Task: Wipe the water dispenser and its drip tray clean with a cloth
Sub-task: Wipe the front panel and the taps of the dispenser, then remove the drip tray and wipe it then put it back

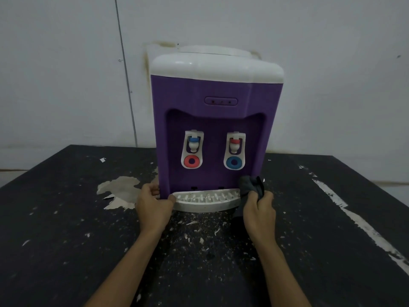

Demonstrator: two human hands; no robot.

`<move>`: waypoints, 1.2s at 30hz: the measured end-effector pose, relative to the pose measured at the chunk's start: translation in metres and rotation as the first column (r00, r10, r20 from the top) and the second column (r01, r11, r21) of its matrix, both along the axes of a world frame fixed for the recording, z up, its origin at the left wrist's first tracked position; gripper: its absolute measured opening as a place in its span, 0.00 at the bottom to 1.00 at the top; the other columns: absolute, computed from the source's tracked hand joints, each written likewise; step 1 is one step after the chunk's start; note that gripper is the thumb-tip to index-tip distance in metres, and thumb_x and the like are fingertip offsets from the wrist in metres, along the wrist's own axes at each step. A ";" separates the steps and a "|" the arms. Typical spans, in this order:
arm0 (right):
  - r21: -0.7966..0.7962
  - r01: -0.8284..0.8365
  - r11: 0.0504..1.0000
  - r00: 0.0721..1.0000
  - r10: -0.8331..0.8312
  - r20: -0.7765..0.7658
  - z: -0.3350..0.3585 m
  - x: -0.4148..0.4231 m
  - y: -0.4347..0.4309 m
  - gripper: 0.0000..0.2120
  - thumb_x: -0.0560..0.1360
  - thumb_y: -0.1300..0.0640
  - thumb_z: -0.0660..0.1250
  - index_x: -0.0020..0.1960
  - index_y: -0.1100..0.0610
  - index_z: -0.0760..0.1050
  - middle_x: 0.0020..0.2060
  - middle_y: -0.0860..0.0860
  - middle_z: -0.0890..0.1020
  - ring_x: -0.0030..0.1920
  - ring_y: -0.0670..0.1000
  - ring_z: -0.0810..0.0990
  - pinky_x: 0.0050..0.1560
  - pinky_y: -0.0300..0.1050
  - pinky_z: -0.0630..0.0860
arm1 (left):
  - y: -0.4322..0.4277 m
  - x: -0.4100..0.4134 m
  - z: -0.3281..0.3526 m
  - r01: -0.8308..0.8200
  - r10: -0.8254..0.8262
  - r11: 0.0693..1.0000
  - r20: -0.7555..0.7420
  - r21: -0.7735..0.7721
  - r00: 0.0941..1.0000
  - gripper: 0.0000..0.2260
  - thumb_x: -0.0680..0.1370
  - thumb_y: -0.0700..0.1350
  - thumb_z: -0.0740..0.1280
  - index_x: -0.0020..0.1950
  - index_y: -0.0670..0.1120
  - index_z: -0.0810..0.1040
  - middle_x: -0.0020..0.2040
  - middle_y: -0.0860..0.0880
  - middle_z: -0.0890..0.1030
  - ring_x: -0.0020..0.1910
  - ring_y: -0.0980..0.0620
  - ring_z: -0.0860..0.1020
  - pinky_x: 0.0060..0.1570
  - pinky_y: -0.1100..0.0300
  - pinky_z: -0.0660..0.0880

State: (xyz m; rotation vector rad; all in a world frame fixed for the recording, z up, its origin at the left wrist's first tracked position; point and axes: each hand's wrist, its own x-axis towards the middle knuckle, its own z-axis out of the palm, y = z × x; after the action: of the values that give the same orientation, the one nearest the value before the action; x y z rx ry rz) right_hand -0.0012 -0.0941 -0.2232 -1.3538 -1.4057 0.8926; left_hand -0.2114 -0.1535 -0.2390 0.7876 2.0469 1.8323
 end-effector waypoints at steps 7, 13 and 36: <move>-0.017 -0.014 1.000 1.000 0.014 -0.004 -0.005 -0.004 -0.004 0.12 0.83 0.51 0.55 0.62 0.57 0.65 0.46 0.54 0.79 0.43 0.52 0.78 0.37 0.48 0.72 | -0.009 -0.001 0.000 -0.023 0.018 0.997 -0.069 -0.069 0.997 0.14 0.72 0.38 0.77 0.57 0.43 0.80 0.47 0.51 0.83 0.43 0.57 0.78 0.40 0.68 0.72; -0.026 -0.030 0.999 0.999 0.030 -0.025 0.000 -0.001 -0.005 0.10 0.83 0.51 0.56 0.59 0.55 0.66 0.45 0.53 0.79 0.42 0.52 0.78 0.35 0.46 0.70 | -0.010 -0.002 0.001 -0.027 0.008 0.991 -0.148 -0.131 0.989 0.07 0.74 0.39 0.74 0.51 0.43 0.82 0.41 0.51 0.83 0.39 0.59 0.79 0.37 0.69 0.71; -0.070 -0.031 0.997 0.999 0.029 -0.040 0.013 0.058 -0.048 0.08 0.81 0.51 0.58 0.53 0.54 0.71 0.42 0.52 0.80 0.39 0.50 0.77 0.35 0.45 0.69 | -0.061 -0.007 0.000 0.466 -0.492 0.864 -0.126 -0.191 0.861 0.25 0.66 0.42 0.83 0.61 0.50 0.81 0.53 0.54 0.85 0.52 0.58 0.83 0.54 0.60 0.81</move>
State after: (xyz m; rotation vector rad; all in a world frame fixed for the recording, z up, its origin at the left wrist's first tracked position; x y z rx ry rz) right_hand 0.0568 -0.1420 -0.2104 -1.3637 -1.3789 0.9919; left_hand -0.2188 -0.2148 -0.2394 1.3097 1.8331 1.3507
